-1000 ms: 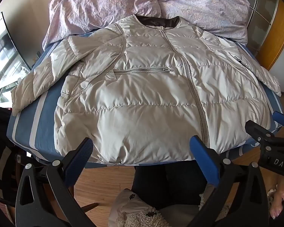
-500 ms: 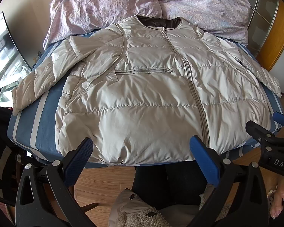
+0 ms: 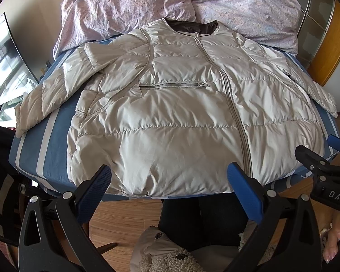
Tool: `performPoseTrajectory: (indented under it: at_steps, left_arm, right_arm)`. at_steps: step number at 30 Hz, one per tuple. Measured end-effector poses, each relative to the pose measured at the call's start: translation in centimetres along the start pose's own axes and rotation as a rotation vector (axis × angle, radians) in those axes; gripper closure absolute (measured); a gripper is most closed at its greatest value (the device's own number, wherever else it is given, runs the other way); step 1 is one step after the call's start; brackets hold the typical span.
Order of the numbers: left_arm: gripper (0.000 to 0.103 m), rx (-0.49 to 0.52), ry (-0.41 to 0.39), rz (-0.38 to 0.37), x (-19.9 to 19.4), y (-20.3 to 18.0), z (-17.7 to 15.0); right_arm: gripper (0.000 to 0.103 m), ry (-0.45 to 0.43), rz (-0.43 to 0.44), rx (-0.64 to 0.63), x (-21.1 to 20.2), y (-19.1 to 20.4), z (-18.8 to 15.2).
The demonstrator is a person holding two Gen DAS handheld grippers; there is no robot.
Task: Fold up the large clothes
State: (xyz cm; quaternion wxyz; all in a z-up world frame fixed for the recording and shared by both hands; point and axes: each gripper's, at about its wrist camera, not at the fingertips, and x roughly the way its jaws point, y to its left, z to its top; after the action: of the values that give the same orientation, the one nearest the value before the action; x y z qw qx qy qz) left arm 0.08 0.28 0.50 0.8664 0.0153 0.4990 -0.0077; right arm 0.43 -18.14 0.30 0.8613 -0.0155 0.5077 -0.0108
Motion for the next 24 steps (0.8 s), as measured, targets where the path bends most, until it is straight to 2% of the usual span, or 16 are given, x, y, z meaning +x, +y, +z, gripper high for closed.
performPoseTrajectory:
  at_steps: [24]
  left_arm:
    - [0.001,-0.006,0.0,0.001,0.09,0.67,-0.16]
  right_arm:
    - [0.002,0.0,0.001,0.0,0.02,0.07,0.09]
